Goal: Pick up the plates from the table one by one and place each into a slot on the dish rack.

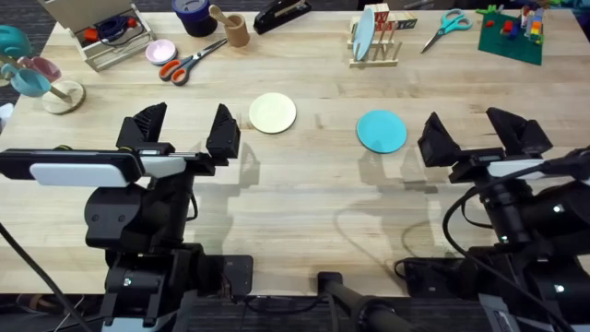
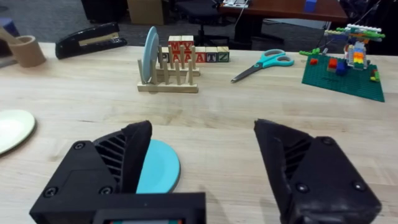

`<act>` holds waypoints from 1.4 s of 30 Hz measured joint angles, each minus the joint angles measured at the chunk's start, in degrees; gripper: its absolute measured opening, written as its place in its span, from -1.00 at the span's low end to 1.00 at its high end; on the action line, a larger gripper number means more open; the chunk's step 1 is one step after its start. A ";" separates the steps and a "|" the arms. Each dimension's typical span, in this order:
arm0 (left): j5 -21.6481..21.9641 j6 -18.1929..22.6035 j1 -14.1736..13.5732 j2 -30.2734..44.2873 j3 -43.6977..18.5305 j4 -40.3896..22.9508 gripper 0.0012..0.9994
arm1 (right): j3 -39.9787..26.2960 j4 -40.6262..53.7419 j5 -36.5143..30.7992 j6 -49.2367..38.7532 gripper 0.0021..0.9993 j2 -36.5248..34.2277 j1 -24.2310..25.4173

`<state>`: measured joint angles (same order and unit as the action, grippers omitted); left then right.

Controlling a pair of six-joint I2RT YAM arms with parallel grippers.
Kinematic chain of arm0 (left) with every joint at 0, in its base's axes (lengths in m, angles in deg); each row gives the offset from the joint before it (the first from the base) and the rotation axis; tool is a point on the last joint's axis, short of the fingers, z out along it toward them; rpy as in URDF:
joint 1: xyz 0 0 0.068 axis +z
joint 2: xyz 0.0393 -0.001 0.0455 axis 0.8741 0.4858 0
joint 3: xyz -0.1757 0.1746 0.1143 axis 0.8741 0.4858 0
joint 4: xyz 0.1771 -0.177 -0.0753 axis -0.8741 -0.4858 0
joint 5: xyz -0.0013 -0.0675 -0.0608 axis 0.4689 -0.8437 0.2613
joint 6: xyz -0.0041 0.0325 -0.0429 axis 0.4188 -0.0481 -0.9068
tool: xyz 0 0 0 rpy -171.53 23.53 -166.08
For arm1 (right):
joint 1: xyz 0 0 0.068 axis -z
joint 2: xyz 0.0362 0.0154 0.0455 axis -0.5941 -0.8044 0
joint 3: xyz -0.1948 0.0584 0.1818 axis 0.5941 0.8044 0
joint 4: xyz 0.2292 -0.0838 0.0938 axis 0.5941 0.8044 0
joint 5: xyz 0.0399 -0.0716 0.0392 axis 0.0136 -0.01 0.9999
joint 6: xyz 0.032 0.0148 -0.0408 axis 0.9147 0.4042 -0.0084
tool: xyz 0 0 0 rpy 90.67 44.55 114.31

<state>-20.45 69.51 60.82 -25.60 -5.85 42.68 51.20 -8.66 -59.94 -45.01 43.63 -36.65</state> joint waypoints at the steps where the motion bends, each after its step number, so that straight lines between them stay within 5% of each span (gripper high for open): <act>1: 0.00 0.00 0.00 0.00 0.00 0.00 0.99 | 0.00 0.00 0.00 0.00 0.99 0.00 0.00; 17: 0.02 0.00 0.00 0.00 -0.38 -0.08 0.99 | 0.04 -4.18 0.60 -0.02 0.99 -0.09 0.00; 25: 0.70 0.01 0.00 0.02 -10.05 -4.25 0.99 | -3.14 -7.57 0.82 -0.02 0.99 -0.16 0.00; 31: 2.80 -0.02 0.00 5.66 -20.44 -11.15 0.99 | -14.91 -2.10 0.81 0.00 0.99 -6.47 0.00; 42: 2.97 -4.22 0.00 35.79 -48.70 -36.22 0.98 | -45.62 22.89 0.83 0.00 0.99 -36.32 0.00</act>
<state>-17.47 65.28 60.82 10.19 -54.55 6.46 5.58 14.23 -59.11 -45.01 7.31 -36.65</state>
